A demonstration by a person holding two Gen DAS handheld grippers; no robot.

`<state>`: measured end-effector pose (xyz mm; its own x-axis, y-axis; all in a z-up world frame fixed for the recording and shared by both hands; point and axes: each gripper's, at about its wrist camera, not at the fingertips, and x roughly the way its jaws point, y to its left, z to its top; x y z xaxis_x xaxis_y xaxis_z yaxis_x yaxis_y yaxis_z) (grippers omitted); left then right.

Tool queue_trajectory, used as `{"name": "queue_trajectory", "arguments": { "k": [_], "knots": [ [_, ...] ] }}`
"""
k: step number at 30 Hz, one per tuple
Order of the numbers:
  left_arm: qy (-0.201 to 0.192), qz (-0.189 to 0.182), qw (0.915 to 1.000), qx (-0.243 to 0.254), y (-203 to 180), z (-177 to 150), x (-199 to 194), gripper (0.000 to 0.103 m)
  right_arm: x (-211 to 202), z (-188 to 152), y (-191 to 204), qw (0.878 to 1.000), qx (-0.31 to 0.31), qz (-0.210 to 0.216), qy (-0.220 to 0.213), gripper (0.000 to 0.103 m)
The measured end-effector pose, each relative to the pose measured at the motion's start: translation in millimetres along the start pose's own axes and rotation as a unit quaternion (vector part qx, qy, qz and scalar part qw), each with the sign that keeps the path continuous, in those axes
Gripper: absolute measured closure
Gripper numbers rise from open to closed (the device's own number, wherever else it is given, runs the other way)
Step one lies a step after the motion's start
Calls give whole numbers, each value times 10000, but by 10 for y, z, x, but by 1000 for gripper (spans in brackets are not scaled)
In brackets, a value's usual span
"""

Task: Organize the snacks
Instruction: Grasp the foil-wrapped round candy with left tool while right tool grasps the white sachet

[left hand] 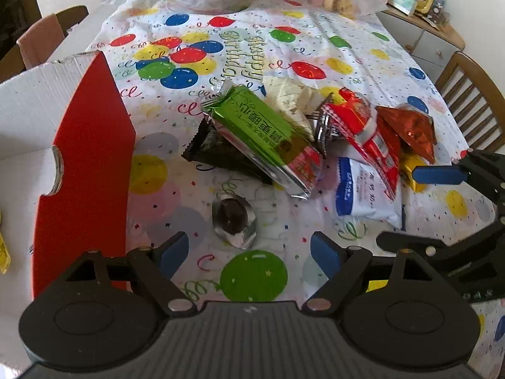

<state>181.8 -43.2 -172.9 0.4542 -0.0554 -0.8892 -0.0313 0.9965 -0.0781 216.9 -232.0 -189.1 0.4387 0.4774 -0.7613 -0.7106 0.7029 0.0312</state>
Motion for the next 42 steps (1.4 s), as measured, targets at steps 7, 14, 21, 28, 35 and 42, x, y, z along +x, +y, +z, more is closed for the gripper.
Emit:
{"name": "queue_trajectory", "arguments": {
  "k": [7, 14, 21, 28, 35, 42],
  "knots": [
    [132, 161, 9998, -66, 48, 120, 183, 19, 227, 49, -101, 9989, -396, 82, 231, 19],
    [237, 194, 9995, -90, 51, 201, 324, 36, 346, 71, -157, 9984, -473, 135, 271, 24],
    [140, 320, 9994, 39, 44, 197, 316, 58, 339, 39, -136, 9986, -432, 197, 241, 36],
    [45, 374, 9990, 227, 26, 140, 288, 70, 276, -10, -52, 9994, -252, -18, 243, 51],
    [52, 262, 9995, 152, 46, 87, 232, 72, 180, -71, 19, 9992, 264, -164, 268, 53],
    [50, 104, 9997, 233, -2, -60, 66, 72, -13, -219, 165, 9970, 627, -303, 343, 53]
  ]
}}
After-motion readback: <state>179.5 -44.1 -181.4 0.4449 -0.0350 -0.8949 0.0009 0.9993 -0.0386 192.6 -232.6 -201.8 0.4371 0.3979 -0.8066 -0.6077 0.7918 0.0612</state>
